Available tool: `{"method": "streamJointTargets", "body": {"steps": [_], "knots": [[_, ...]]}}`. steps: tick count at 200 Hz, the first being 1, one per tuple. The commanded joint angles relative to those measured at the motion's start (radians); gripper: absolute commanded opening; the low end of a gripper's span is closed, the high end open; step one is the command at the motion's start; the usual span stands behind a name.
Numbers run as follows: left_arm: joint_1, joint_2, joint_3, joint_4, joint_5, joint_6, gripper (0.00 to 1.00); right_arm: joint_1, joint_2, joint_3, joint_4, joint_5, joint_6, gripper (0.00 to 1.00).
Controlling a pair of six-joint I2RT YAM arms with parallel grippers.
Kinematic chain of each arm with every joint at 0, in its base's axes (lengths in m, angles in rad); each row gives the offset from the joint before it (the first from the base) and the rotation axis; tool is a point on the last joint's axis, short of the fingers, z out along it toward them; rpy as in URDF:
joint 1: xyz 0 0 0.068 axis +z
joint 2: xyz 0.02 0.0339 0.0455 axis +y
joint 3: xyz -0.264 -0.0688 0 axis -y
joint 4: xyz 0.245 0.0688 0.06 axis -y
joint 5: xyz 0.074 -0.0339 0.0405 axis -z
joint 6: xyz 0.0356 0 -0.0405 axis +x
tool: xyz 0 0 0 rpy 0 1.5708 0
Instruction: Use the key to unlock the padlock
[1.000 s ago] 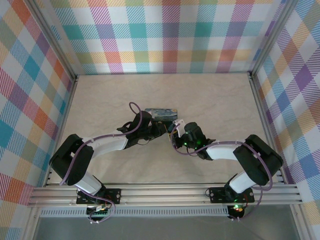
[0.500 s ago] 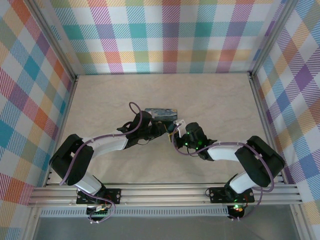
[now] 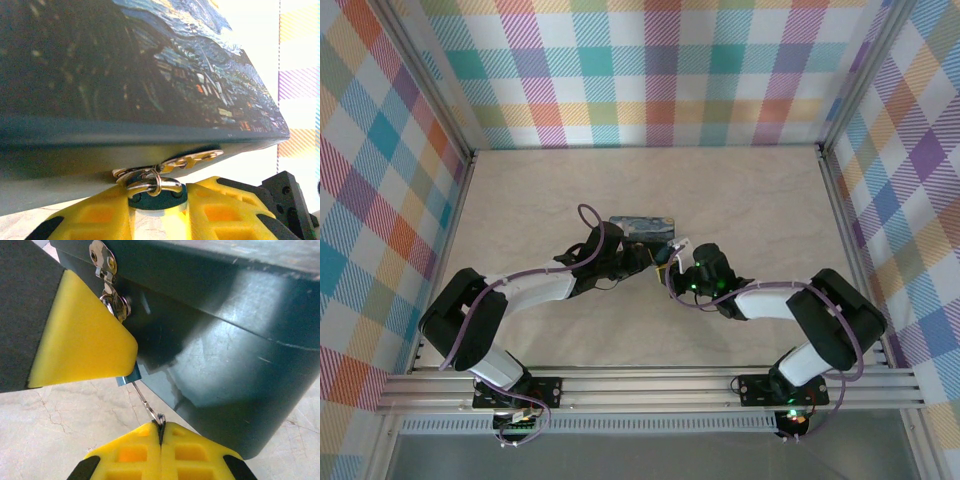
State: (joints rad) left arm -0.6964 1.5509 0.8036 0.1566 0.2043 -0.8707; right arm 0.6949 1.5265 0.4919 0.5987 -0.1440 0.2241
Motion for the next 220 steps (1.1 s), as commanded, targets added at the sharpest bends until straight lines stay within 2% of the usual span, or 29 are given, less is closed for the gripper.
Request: {"method": "streamJointTargets", "body": {"steps": [1, 115, 220], "knots": [[-0.025, 0.006, 0.03, 0.015, 0.058, 0.013, 0.27, 0.0, 0.014, 0.024, 0.111, -0.036, 0.01, 0.0], [-0.026, 0.015, 0.023, -0.01, 0.043, 0.029, 0.27, -0.001, -0.006, 0.042, 0.136, -0.032, 0.02, 0.0], [-0.036, 0.018, 0.018, 0.013, 0.05, 0.018, 0.27, 0.0, 0.038, 0.06, 0.157, -0.051, 0.044, 0.0]]}}
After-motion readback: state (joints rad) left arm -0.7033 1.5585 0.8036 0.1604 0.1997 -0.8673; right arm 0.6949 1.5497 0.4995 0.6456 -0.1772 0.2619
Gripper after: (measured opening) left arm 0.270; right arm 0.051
